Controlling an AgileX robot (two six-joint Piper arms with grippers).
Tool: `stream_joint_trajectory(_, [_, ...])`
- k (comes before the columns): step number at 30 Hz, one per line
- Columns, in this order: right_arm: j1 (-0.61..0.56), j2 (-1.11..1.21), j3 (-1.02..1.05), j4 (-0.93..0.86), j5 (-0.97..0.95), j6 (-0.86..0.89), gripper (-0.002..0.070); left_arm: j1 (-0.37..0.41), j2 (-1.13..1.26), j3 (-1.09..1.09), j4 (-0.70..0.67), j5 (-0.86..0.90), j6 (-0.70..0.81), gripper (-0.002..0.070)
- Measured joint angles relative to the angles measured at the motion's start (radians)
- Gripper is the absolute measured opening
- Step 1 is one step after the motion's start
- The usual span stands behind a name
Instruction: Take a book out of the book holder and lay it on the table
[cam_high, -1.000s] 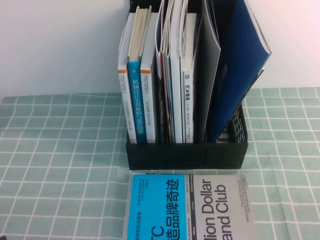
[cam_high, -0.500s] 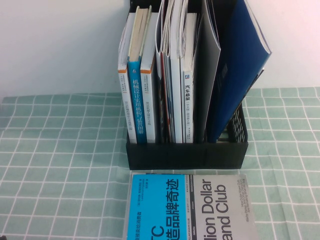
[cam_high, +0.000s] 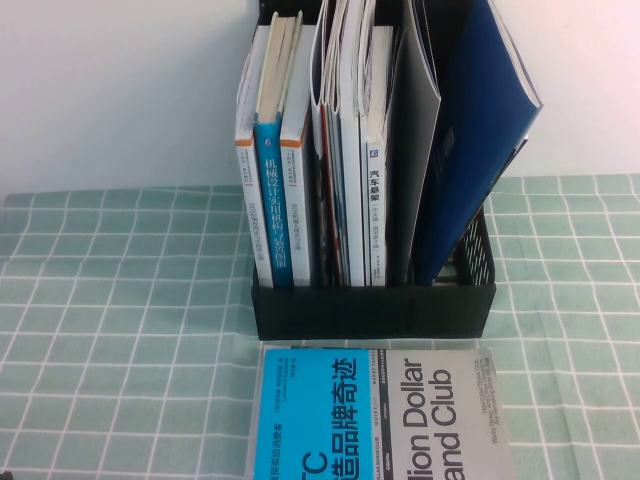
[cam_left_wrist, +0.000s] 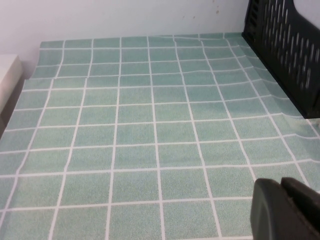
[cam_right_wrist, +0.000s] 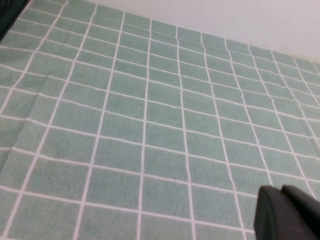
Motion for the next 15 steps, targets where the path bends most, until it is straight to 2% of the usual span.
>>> stream_joint_trajectory(6, [0.056, 0.0, 0.0, 0.008, 0.0, -0.001, -0.0002, 0.0, 0.0, 0.0, 0.0, 0.0, 0.003, -0.0002])
stream_joint_trajectory(15, [0.059, 0.0, 0.0, 0.009, 0.0, -0.002, -0.0002, 0.0, 0.0, 0.0, 0.0, 0.0, 0.003, -0.0002])
